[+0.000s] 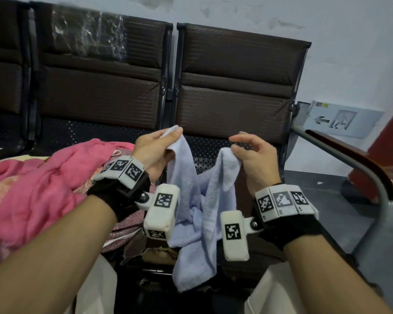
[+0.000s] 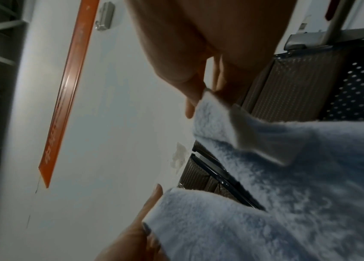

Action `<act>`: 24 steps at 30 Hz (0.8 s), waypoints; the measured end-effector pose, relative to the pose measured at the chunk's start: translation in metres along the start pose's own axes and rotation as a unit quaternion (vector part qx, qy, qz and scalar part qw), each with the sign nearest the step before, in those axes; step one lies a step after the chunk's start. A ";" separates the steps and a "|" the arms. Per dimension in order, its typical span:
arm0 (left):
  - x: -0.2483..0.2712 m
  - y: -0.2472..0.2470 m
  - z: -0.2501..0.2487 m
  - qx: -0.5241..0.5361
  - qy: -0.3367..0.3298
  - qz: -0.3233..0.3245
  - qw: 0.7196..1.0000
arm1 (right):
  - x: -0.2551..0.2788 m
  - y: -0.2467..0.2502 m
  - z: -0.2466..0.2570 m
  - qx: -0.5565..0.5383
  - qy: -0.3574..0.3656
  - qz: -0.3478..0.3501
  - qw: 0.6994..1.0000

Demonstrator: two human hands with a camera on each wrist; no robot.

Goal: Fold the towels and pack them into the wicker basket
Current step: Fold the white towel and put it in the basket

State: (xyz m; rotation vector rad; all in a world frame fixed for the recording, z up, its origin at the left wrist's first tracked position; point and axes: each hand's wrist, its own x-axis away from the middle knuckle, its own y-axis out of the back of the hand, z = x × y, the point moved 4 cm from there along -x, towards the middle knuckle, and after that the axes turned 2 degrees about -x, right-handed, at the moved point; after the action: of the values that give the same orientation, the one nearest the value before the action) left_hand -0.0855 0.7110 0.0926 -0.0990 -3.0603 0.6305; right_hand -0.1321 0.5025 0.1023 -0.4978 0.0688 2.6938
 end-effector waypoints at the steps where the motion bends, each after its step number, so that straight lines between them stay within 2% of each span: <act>1: 0.000 0.000 0.000 0.006 -0.003 0.003 1.000 | 0.000 -0.004 0.001 0.007 -0.006 0.020 1.000; 3: 0.000 0.001 -0.001 0.008 -0.005 -0.001 1.000 | 0.004 -0.013 0.004 0.029 -0.028 0.075 0.996; 5: 0.001 0.002 -0.001 0.014 -0.002 -0.004 1.000 | 0.008 -0.021 0.008 0.166 0.026 0.118 0.979; 7: 0.000 0.003 0.000 0.012 0.000 -0.004 1.000 | 0.015 -0.029 0.011 0.355 0.115 0.163 0.913; 9: 0.000 0.005 0.000 -0.009 -0.007 -0.002 1.000 | 0.019 -0.033 0.011 0.444 0.153 0.200 0.860; 11: 0.000 0.006 -0.001 -0.042 -0.016 0.000 0.999 | 0.020 -0.034 0.010 0.483 0.171 0.234 0.827; 13: 0.000 0.008 -0.002 -0.087 -0.033 0.002 0.996 | 0.021 -0.036 0.010 0.489 0.196 0.256 0.810; 16: -0.002 0.013 -0.005 -0.181 -0.077 -0.010 0.980 | 0.028 -0.036 0.013 0.457 0.236 0.250 0.820; 18: -0.002 0.014 -0.006 -0.264 -0.119 -0.001 0.957 | 0.034 -0.036 0.016 0.444 0.269 0.241 0.820; 20: 0.000 0.013 -0.006 -0.339 -0.150 0.025 0.928 | 0.040 -0.036 0.027 0.410 0.317 0.202 0.831; 22: 0.002 0.012 -0.003 -0.357 -0.151 0.050 0.920 | 0.045 -0.036 0.038 0.331 0.354 0.141 0.863; 24: 0.003 0.011 -0.001 -0.349 -0.142 0.063 0.924 | 0.046 -0.036 0.039 0.247 0.308 0.123 0.910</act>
State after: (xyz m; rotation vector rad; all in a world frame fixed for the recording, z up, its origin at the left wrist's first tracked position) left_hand -0.0879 0.7221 0.0894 -0.2274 -3.4064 -0.5261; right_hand -0.1703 0.5575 0.1237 -1.2025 1.0162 2.4857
